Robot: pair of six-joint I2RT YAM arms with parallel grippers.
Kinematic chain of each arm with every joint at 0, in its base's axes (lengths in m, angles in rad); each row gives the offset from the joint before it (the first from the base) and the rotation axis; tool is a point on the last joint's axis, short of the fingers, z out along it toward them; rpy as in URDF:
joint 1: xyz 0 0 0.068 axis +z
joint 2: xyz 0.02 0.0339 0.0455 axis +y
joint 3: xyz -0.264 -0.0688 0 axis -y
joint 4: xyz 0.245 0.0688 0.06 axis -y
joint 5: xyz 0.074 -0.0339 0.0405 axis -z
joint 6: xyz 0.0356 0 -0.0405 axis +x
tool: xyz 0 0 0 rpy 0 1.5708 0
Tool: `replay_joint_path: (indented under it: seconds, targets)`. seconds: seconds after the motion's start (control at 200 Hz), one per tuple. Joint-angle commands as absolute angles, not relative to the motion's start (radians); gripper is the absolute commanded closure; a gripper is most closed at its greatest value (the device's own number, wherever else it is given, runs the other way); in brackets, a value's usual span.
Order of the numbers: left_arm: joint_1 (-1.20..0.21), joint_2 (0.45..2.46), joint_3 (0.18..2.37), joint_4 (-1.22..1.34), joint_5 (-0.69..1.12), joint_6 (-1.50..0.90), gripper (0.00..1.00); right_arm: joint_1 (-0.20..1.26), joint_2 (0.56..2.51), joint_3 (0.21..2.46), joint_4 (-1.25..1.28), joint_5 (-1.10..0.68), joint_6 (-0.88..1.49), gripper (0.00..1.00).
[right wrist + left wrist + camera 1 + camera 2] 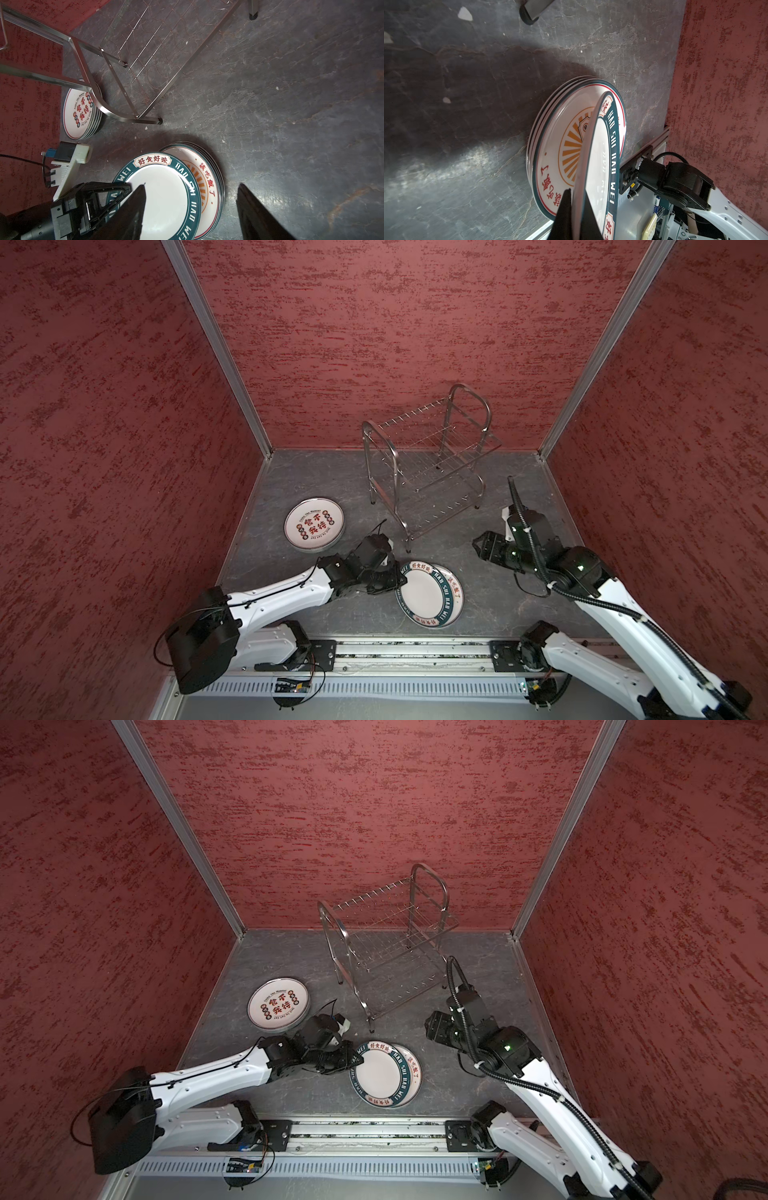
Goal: Unload the plates from the dish rack
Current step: Place the plate among the plates, then reset both arms
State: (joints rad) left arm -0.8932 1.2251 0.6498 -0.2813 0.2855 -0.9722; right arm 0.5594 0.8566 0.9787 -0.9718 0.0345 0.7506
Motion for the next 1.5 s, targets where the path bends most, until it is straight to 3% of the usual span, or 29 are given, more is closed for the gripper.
replay_joint_path:
  seconds: [0.0, 0.185, 0.436, 0.571, 0.761, 1.307, 1.493]
  targets:
    - [-0.900, 1.246, 0.695, -0.273, 0.279, -0.963, 1.00, 0.549, 0.852, 0.973, -0.991, 0.074, 0.742, 0.29]
    - [-0.918, 1.292, 0.731, -0.303, 0.255, -0.953, 1.00, 0.545, 0.853, 0.973, -0.997, 0.084, 0.736, 0.26]
    - [-0.937, 1.355, 0.772, -0.348, 0.221, -0.953, 0.89, 0.539, 0.856, 0.974, -1.006, 0.096, 0.727, 0.14]
    - [-0.948, 1.369, 0.796, -0.393, 0.194, -0.951, 0.73, 0.536, 0.861, 0.975, -1.009, 0.101, 0.724, 0.01]
    - [-0.950, 1.382, 0.817, -0.435, 0.168, -0.949, 0.57, 0.532, 0.868, 0.976, -1.008, 0.099, 0.718, 0.01]
    - [-0.979, 1.511, 0.975, -0.654, 0.059, -0.942, 0.37, 0.528, 0.915, 0.979, -1.026, 0.125, 0.687, 0.01]
    - [-0.979, 1.483, 0.994, -0.715, -0.009, -0.951, 0.22, 0.526, 0.929, 1.006, -1.033, 0.246, 0.707, 0.01]
